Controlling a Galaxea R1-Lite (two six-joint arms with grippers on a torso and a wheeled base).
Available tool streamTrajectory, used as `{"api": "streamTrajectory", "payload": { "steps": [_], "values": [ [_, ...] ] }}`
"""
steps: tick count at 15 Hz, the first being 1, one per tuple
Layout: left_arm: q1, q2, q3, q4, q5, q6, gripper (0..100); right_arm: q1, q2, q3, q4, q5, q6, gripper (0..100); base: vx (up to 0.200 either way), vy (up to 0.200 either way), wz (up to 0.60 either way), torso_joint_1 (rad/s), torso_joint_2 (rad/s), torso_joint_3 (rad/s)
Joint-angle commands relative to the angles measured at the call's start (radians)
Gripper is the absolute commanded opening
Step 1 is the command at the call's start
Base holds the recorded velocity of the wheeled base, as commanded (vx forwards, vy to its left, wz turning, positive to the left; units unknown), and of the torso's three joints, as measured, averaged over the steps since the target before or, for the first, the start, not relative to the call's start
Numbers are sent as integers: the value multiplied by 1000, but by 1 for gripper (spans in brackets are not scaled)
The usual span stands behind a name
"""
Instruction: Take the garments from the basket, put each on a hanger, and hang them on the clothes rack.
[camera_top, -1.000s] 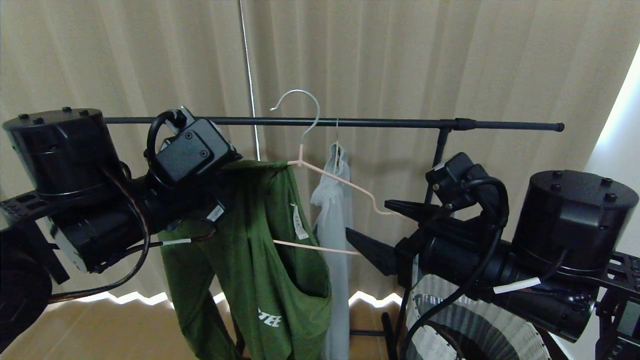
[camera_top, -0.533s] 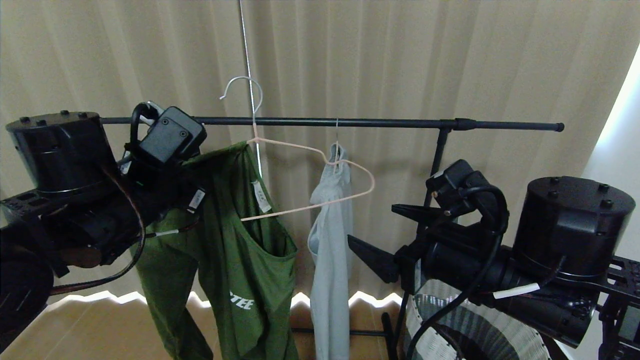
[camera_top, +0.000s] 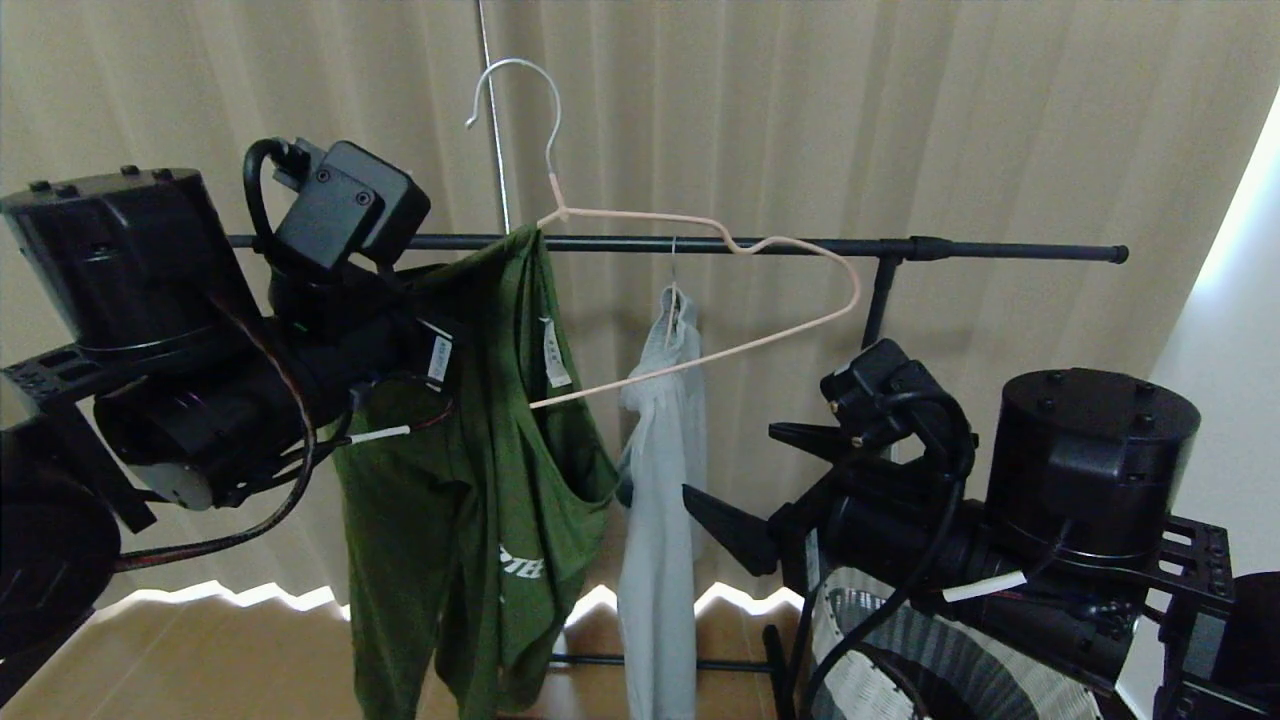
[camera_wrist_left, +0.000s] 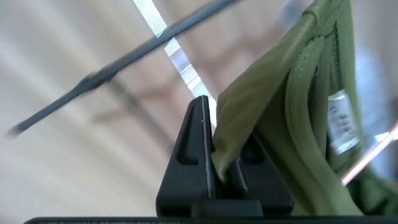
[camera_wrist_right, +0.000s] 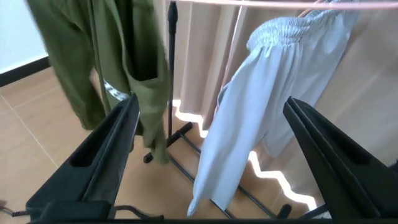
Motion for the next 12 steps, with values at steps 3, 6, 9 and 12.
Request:
{"api": "streamTrajectory", "payload": {
  "steps": [3,6,9,12],
  "values": [
    [-99,-9,-23,2,-18,-49,0,1,26,-7,-4,0,2,100,0,0,0,0,0,0],
    [-155,-17,-26,2,-18,-68,0,1,41,-15,-6,0,2,100,0,0,0,0,0,0],
    [-162,-40,-29,2,-21,-68,0,-2,42,-4,-29,-12,0,100,0,0,0,0,0,0],
    [-162,-57,-25,2,-21,-76,0,-21,21,42,-32,-69,0,100,0,0,0,0,0,0]
  ]
}}
